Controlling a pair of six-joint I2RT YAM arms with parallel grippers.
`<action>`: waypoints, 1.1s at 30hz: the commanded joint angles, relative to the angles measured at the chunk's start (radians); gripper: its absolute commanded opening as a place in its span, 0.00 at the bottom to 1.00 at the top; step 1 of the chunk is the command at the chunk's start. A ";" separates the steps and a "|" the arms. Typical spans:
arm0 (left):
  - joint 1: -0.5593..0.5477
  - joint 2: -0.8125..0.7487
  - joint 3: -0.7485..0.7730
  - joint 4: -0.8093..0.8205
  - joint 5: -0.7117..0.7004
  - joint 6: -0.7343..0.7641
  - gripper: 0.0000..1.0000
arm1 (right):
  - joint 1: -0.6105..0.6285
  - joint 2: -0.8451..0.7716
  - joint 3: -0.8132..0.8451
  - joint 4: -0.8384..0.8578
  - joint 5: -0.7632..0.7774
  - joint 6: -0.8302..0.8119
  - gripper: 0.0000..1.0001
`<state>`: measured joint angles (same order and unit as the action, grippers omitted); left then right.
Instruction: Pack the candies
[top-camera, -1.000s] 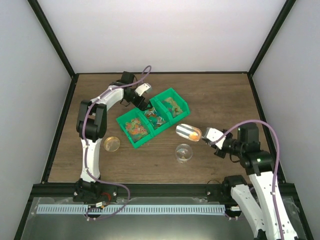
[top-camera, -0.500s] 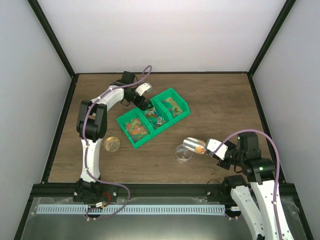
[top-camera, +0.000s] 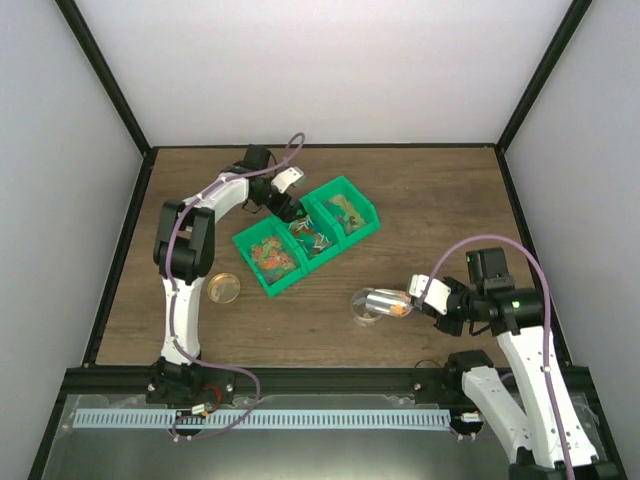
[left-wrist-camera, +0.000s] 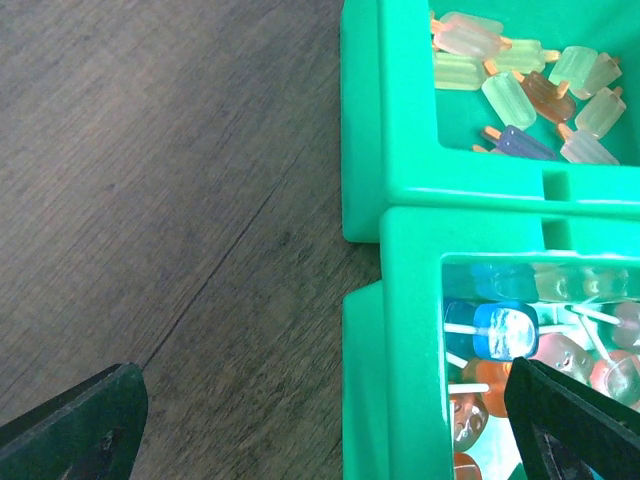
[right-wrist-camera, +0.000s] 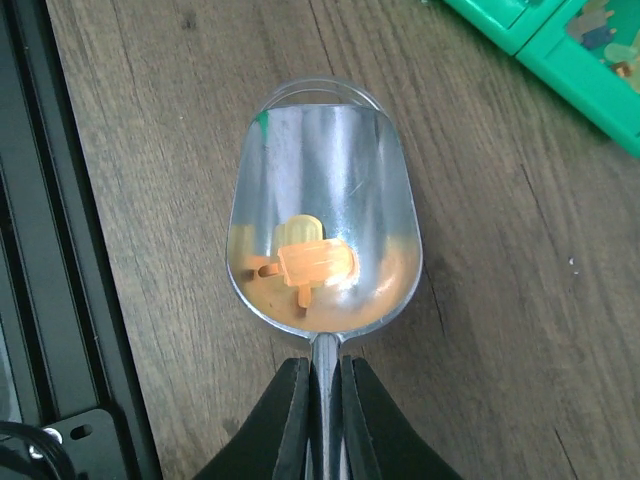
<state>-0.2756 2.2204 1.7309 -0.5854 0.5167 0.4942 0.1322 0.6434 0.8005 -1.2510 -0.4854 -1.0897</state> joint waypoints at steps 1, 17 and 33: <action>-0.004 -0.041 -0.019 0.020 0.011 -0.002 1.00 | -0.008 0.060 0.074 -0.048 -0.011 -0.029 0.01; -0.005 -0.037 -0.028 0.035 0.013 -0.007 1.00 | -0.006 0.217 0.133 -0.054 0.107 -0.099 0.01; -0.004 -0.030 -0.028 -0.034 0.012 0.075 1.00 | 0.034 0.259 0.187 -0.054 0.154 -0.122 0.01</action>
<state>-0.2756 2.2127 1.6997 -0.5705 0.5171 0.5098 0.1505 0.9070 0.9379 -1.2968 -0.3531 -1.2011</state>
